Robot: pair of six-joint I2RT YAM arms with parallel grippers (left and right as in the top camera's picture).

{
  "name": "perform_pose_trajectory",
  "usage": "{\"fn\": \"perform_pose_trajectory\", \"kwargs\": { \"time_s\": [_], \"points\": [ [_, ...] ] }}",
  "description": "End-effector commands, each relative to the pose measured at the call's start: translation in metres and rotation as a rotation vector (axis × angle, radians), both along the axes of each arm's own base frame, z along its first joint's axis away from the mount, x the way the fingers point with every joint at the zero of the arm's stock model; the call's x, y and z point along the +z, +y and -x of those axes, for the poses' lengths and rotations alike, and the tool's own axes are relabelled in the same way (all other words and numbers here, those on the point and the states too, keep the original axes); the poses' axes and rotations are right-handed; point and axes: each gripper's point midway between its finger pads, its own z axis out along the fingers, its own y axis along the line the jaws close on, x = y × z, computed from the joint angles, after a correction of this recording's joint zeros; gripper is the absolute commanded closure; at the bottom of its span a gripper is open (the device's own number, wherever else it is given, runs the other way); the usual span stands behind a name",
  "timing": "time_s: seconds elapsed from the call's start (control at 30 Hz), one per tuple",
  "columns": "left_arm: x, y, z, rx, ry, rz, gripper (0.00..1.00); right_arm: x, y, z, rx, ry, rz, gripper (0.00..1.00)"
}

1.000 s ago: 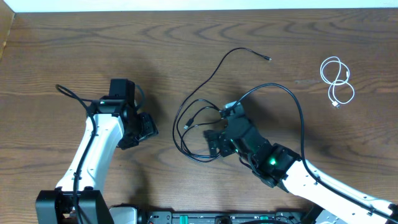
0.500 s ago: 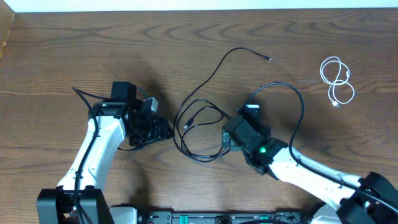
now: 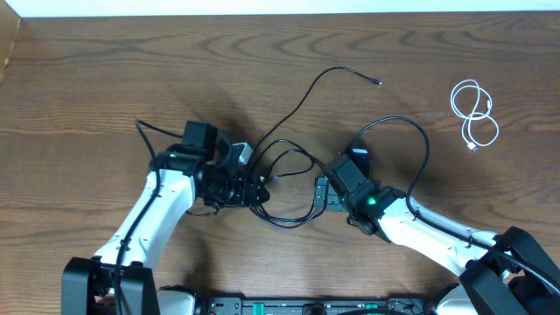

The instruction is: Untangle cables

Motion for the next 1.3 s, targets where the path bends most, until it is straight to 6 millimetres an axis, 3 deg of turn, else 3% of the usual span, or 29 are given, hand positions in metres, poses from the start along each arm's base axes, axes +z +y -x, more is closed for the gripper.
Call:
{"fn": "perform_pose_trajectory", "kwargs": {
  "time_s": [0.0, 0.27, 0.5, 0.67, 0.9, 1.27],
  "points": [
    [-0.010, -0.009, 0.004, -0.026, -0.020, 0.018, 0.33, 0.000, 0.001, -0.002, -0.011, 0.005, -0.007, 0.01],
    [-0.013, -0.027, -0.009, -0.082, -0.137, 0.043, 0.33, 0.000, 0.001, -0.002, -0.011, 0.005, -0.006, 0.01],
    [-0.012, -0.039, -0.005, -0.128, -0.155, 0.046, 0.33, 0.000, 0.001, -0.002, -0.011, 0.005, -0.006, 0.01],
    [-0.018, -0.031, -0.014, -0.119, -0.199, -0.042, 0.34, 0.000, 0.001, -0.002, -0.011, 0.005, -0.007, 0.01],
    [-0.015, -0.034, -0.024, -0.109, -0.241, -0.033, 0.34, 0.000, 0.001, -0.002, -0.011, 0.005, -0.007, 0.01],
    [-0.032, -0.035, -0.023, -0.113, -0.198, -0.039, 0.34, 0.000, 0.001, -0.002, -0.011, 0.005, -0.007, 0.01]
  ]
}}
